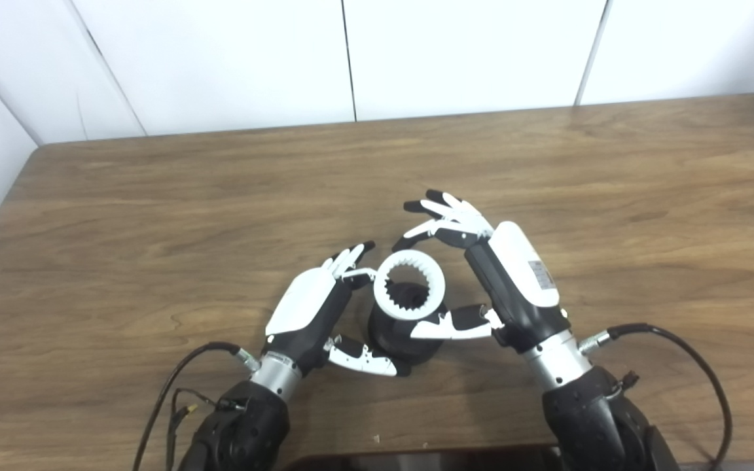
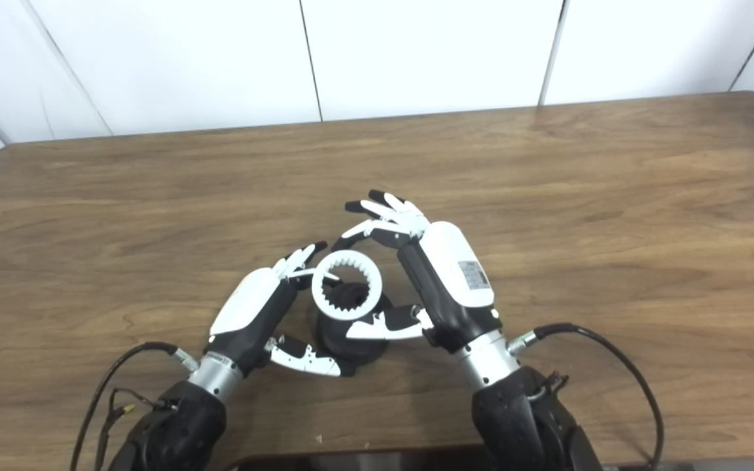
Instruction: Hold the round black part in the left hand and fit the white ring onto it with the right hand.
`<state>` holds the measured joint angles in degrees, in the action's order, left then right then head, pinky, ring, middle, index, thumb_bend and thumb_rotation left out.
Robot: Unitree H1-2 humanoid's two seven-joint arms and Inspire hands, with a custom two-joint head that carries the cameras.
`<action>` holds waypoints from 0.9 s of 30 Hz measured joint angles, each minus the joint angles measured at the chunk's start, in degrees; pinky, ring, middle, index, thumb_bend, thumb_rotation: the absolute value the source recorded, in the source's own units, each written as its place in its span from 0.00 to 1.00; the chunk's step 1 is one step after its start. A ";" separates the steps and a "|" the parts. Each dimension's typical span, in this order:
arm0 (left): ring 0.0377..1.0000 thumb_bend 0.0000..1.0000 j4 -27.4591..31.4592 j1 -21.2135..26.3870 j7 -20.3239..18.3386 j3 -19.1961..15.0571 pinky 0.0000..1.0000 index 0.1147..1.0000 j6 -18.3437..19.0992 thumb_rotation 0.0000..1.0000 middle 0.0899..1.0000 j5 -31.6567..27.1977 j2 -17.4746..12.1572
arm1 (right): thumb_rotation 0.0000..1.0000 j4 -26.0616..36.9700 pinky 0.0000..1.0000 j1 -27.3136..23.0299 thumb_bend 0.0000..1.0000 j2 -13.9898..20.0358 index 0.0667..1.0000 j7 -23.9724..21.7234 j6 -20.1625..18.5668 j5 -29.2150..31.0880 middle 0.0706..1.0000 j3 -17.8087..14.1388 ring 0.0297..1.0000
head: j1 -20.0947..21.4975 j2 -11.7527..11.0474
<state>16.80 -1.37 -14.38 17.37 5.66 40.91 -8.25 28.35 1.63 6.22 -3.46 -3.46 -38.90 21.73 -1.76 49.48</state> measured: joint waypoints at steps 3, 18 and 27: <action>1.00 1.00 0.00 -0.01 0.00 -0.01 1.00 0.59 0.09 0.31 1.00 0.00 0.00 | 0.14 -0.57 0.97 0.42 0.52 -0.07 0.44 0.00 0.02 0.05 0.83 0.34 0.93 | 0.00 0.09; 1.00 1.00 0.00 0.01 -0.01 -0.17 1.00 0.59 0.18 0.31 1.00 -0.12 -0.44 | 0.14 -2.87 0.97 1.05 0.52 0.10 0.44 0.79 1.40 -0.53 0.83 0.61 0.93 | 0.88 0.79; 1.00 1.00 0.00 0.02 -0.10 -0.10 1.00 0.59 0.21 0.30 1.00 1.55 -1.35 | 0.14 -2.87 0.98 1.37 0.52 0.33 0.44 0.78 1.40 -0.52 0.83 0.28 0.93 | 0.79 1.23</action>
<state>16.80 -1.34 -14.49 17.27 5.87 42.46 -9.61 25.49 3.00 6.55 -2.68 -2.06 -39.42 22.01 -0.97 50.71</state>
